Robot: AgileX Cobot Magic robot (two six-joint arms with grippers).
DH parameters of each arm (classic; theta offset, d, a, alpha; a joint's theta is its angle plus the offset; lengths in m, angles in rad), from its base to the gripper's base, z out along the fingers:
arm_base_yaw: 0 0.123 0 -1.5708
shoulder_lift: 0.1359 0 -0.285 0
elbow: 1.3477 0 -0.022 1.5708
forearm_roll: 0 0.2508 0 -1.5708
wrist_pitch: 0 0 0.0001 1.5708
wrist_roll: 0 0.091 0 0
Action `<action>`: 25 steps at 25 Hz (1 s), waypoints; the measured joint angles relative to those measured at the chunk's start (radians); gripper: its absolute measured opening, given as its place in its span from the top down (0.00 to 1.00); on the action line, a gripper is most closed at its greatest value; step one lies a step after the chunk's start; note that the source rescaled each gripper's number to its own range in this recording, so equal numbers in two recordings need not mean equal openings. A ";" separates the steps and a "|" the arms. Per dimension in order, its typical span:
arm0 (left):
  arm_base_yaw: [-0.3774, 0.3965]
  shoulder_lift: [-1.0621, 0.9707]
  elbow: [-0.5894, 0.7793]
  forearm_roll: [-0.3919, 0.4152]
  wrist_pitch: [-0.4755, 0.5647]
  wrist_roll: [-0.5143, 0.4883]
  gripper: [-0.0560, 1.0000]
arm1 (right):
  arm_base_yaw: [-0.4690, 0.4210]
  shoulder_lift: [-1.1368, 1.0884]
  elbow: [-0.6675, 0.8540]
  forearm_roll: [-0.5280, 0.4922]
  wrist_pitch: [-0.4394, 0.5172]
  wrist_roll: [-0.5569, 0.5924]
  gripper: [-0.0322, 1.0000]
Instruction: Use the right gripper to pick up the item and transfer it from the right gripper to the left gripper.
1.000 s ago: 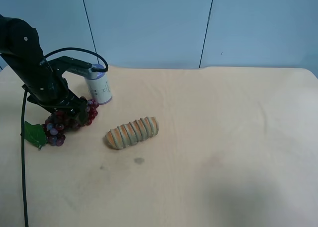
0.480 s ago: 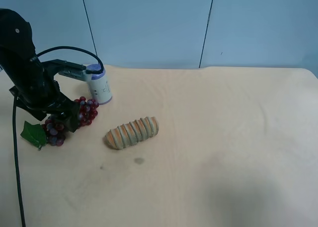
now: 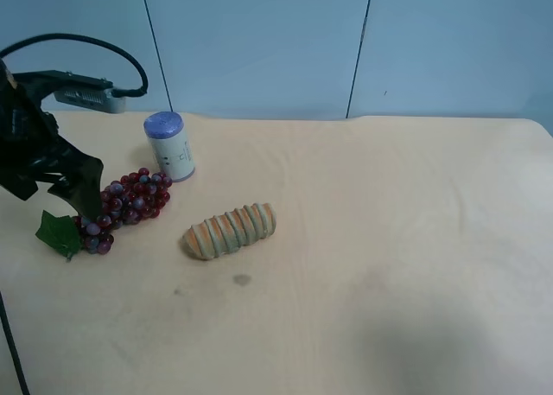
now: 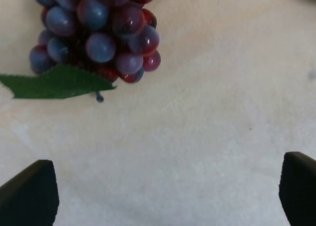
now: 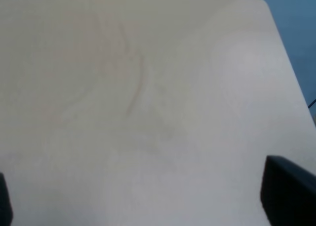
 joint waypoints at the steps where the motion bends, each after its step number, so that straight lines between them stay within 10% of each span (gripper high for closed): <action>1: 0.000 -0.032 0.000 0.000 0.005 -0.002 0.04 | 0.000 0.000 0.000 0.000 0.000 0.000 0.01; 25: 0.000 -1.015 0.296 0.006 0.153 -0.019 0.05 | 0.000 0.000 0.000 0.000 0.000 0.000 0.01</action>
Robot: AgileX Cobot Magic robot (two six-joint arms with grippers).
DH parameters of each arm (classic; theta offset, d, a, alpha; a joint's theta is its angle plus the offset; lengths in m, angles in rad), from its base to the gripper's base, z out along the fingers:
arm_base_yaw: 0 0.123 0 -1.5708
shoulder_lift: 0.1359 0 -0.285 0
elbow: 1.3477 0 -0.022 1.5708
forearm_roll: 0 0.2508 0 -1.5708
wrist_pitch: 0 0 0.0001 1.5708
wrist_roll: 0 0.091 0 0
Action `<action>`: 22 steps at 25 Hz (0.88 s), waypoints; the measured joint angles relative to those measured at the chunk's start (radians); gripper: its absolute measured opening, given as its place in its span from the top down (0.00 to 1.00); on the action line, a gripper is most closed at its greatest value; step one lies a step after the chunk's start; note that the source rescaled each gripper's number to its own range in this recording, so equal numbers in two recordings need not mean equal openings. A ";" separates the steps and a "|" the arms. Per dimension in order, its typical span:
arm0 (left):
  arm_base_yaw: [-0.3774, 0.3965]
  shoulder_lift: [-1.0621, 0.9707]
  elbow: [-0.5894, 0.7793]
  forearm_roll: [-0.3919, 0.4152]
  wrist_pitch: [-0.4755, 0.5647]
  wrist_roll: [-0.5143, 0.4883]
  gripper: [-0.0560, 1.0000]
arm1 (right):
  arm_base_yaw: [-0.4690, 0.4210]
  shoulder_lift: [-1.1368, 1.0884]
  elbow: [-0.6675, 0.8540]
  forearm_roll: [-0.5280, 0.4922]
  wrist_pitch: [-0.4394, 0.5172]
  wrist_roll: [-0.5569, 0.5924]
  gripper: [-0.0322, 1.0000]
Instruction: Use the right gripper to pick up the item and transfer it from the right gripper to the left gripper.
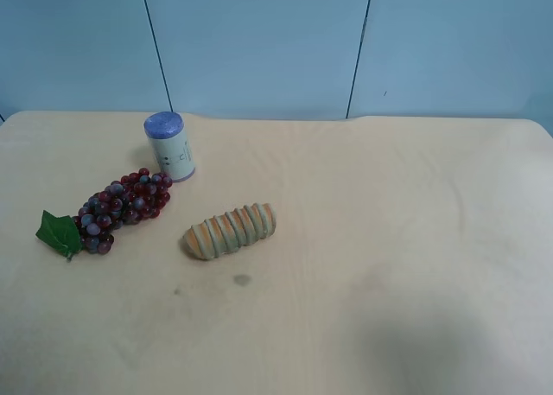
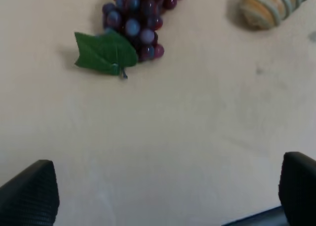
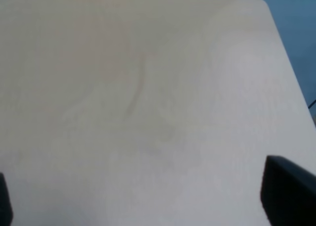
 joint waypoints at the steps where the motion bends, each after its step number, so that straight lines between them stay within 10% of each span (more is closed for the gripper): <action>1: 0.000 -0.027 0.018 -0.006 0.005 0.000 0.05 | 0.000 0.000 0.000 0.000 0.000 0.000 0.01; 22: 0.003 -0.269 0.228 -0.049 -0.134 -0.001 0.05 | 0.000 0.000 0.000 0.000 0.000 0.000 0.01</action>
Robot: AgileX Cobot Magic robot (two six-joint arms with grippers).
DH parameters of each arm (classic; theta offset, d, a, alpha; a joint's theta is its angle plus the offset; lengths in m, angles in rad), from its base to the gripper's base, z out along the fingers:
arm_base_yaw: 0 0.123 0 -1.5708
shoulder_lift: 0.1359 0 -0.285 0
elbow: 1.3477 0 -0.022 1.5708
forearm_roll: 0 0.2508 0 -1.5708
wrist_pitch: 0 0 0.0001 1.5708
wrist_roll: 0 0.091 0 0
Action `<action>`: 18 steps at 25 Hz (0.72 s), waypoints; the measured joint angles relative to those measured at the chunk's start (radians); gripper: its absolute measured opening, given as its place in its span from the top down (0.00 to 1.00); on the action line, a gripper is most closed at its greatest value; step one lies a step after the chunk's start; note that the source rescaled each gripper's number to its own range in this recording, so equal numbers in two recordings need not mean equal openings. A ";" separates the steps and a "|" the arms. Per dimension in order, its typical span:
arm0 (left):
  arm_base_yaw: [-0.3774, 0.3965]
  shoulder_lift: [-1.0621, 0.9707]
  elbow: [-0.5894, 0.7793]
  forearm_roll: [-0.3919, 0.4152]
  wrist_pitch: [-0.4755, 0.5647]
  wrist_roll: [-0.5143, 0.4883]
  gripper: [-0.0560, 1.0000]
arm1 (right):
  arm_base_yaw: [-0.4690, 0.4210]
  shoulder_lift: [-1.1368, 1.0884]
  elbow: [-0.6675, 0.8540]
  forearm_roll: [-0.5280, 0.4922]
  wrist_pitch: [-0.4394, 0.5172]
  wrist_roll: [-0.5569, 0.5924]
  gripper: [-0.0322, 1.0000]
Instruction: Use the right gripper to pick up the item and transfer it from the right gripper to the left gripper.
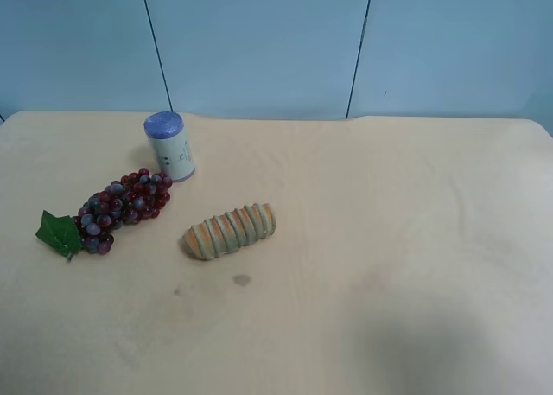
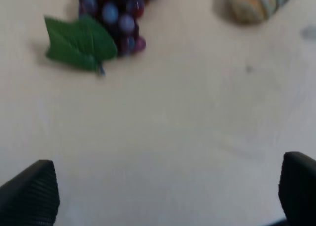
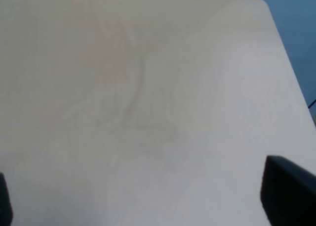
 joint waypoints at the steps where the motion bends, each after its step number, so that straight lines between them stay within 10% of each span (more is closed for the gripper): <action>1: 0.005 -0.050 0.000 0.000 0.000 -0.001 0.05 | 0.000 0.000 0.000 0.000 0.000 0.000 0.01; 18: 0.208 -0.205 0.001 0.001 0.001 -0.019 0.05 | -0.001 0.000 0.000 0.005 0.000 -0.001 0.01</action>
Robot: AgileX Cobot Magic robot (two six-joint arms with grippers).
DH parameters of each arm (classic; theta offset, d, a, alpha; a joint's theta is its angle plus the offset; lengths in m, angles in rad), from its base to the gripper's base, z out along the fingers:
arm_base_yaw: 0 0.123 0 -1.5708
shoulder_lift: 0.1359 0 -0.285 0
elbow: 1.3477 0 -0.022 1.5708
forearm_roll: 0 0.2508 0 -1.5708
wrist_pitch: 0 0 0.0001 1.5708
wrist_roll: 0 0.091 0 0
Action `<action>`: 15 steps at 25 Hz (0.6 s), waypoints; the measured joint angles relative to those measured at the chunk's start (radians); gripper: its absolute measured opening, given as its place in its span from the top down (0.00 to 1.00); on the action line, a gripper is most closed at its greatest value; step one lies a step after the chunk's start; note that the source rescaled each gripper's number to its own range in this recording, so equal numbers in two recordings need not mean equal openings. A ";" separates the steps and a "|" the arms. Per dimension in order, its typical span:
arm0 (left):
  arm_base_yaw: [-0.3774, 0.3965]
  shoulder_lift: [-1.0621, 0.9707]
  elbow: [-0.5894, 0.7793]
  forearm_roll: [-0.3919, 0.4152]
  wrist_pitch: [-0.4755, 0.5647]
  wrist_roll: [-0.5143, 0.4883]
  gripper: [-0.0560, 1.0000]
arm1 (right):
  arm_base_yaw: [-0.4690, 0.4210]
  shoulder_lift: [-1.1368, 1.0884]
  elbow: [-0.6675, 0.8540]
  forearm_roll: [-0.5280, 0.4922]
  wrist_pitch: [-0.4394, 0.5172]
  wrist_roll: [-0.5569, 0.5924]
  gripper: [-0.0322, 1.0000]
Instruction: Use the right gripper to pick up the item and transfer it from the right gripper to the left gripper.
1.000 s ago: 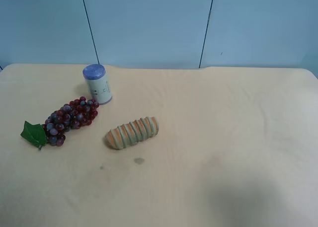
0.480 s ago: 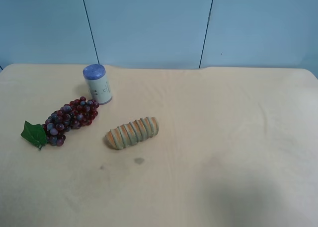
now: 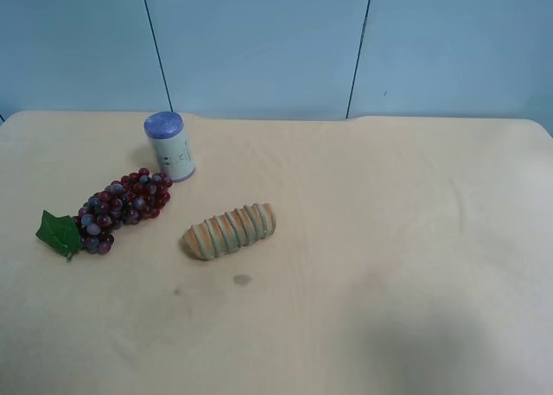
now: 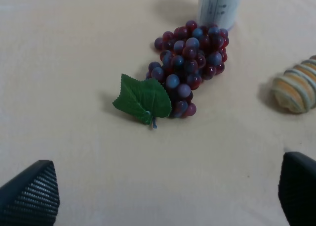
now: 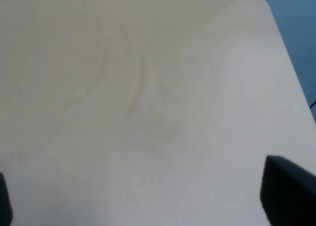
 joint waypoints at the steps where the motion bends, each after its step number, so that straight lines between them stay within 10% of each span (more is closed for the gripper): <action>1: 0.000 0.000 0.000 0.001 0.000 0.000 0.05 | -0.005 0.000 0.000 0.001 0.000 0.000 0.01; 15: 0.087 0.000 0.000 0.002 0.000 -0.008 0.06 | -0.084 0.000 0.000 0.007 0.000 0.000 0.01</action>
